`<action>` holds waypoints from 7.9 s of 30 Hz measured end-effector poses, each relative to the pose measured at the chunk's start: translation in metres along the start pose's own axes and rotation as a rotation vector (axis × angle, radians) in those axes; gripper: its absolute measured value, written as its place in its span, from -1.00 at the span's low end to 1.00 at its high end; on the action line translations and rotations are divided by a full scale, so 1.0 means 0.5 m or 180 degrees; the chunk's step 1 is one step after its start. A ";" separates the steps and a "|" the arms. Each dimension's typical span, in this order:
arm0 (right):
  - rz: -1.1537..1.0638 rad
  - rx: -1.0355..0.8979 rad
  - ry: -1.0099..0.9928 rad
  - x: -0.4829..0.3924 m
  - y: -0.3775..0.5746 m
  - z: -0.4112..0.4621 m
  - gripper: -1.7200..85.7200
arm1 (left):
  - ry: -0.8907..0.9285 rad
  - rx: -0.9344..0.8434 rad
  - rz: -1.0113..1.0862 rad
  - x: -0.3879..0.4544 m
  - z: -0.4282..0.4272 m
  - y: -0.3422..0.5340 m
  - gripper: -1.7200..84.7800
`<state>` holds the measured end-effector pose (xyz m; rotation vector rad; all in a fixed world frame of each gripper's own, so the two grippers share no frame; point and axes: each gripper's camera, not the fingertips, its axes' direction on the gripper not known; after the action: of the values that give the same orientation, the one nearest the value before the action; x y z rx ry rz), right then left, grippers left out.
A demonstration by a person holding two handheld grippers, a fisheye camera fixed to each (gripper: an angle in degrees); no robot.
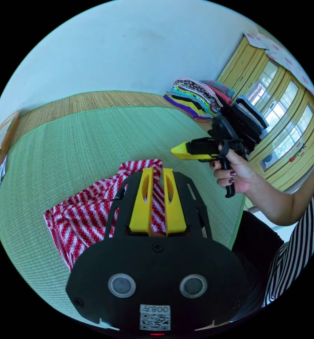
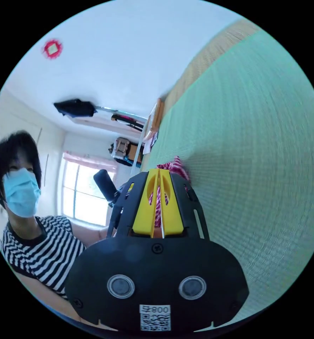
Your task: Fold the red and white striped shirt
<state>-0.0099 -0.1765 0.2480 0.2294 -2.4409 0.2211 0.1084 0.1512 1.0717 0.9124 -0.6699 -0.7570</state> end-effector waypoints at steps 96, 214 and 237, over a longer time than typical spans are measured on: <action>-0.1900 -0.1987 0.3060 -1.465 0.427 0.288 -0.95 | -0.0439 -0.0404 -0.1637 0.008 -0.299 0.861 -0.95; 0.1098 -0.0727 -0.0127 -0.356 0.705 -0.027 -0.90 | 0.2115 0.1265 -0.3794 -0.067 -0.139 1.288 -0.66; 0.1151 -0.0564 -0.0209 -0.213 0.925 -0.311 -0.90 | 0.2524 0.1525 -0.3484 0.019 -0.168 1.241 -0.89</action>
<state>0.0638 0.3177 0.2525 -0.2895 -2.5351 0.1539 0.3542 0.4283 1.5769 1.9235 0.4580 -1.0785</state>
